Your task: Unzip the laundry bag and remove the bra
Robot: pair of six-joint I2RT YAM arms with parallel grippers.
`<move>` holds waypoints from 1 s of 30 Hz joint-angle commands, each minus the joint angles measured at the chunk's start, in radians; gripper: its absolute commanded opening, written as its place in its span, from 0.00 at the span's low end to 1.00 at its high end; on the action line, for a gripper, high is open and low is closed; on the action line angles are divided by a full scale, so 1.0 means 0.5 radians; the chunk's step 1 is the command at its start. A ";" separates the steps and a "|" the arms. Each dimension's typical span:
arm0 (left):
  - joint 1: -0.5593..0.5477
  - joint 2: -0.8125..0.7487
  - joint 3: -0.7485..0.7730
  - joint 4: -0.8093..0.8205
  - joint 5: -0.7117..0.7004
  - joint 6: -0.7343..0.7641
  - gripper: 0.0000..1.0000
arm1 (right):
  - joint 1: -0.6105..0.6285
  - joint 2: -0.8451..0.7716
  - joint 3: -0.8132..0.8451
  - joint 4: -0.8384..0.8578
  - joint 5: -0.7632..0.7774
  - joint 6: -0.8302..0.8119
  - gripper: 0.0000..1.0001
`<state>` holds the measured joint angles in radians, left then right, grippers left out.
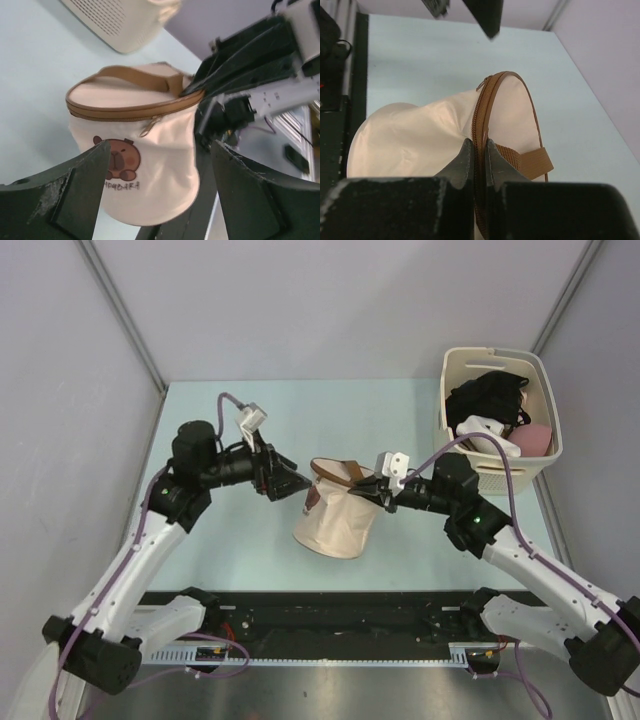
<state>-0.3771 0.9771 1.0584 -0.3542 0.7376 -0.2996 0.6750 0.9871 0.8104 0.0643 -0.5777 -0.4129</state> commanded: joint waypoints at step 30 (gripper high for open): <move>-0.145 0.117 -0.350 0.699 0.599 -0.336 0.71 | -0.071 -0.176 -0.013 0.117 -0.286 0.179 0.00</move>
<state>-0.4431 1.0294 0.8898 -0.0162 1.0241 -0.4889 0.6456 0.9257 0.7986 0.0643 -0.7216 -0.3332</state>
